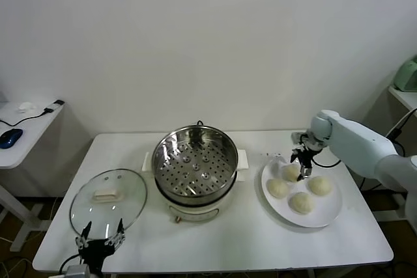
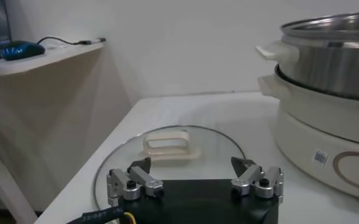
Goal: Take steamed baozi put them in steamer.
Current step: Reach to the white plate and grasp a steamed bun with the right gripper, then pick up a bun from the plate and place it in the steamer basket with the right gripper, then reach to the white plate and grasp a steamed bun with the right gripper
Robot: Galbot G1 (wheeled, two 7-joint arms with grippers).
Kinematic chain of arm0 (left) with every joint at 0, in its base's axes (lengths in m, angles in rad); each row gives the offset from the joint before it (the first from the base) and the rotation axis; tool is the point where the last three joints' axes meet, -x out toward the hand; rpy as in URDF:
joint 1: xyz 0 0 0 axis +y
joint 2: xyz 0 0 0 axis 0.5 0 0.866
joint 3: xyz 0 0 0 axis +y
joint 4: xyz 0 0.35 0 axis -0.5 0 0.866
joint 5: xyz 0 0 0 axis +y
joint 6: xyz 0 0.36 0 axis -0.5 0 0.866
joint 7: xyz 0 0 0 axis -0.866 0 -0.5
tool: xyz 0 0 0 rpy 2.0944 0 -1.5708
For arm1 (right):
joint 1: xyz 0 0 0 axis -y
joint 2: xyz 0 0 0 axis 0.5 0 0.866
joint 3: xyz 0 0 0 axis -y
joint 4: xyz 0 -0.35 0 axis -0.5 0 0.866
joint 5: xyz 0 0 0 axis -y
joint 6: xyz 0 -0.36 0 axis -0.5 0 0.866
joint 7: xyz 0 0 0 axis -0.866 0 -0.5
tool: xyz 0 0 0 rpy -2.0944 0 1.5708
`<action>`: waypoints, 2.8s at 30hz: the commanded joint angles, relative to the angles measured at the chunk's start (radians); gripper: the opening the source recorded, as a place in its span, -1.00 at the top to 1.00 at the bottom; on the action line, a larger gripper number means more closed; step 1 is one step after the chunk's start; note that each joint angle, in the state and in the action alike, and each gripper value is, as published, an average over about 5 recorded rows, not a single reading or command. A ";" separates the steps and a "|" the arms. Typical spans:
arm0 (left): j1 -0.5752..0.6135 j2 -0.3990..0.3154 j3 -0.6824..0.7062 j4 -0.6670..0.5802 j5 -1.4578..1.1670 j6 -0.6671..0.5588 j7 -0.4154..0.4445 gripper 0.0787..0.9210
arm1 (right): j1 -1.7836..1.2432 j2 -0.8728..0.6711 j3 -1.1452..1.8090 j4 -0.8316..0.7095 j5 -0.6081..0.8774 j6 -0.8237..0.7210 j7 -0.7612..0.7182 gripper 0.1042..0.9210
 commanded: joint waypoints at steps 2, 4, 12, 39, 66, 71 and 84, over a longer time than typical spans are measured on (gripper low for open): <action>0.003 -0.004 0.006 -0.005 0.006 0.003 -0.001 -0.77 | 0.005 0.001 -0.002 0.020 -0.014 -0.007 0.002 -0.41; 0.004 -0.005 0.007 -0.007 0.007 0.004 -0.002 -0.77 | 0.031 -0.015 -0.014 0.057 -0.006 -0.009 0.001 -0.39; 0.001 -0.006 0.016 -0.019 0.007 0.013 -0.002 -0.77 | 0.360 -0.065 -0.230 0.251 0.121 0.032 -0.037 -0.39; 0.007 0.010 0.033 -0.047 0.010 0.028 -0.001 -0.77 | 0.403 0.403 -0.190 0.388 -0.350 0.766 0.079 -0.39; -0.010 0.011 0.040 -0.030 0.004 0.026 -0.003 -0.77 | 0.220 0.559 -0.090 0.020 -0.412 0.804 0.118 -0.40; -0.012 0.012 0.038 -0.028 0.003 0.028 -0.003 -0.77 | 0.228 0.576 -0.094 -0.009 -0.387 0.828 0.144 -0.64; -0.017 0.012 0.031 -0.042 0.006 0.033 0.000 -0.77 | 0.606 0.277 -0.356 0.357 0.220 0.666 -0.046 -0.76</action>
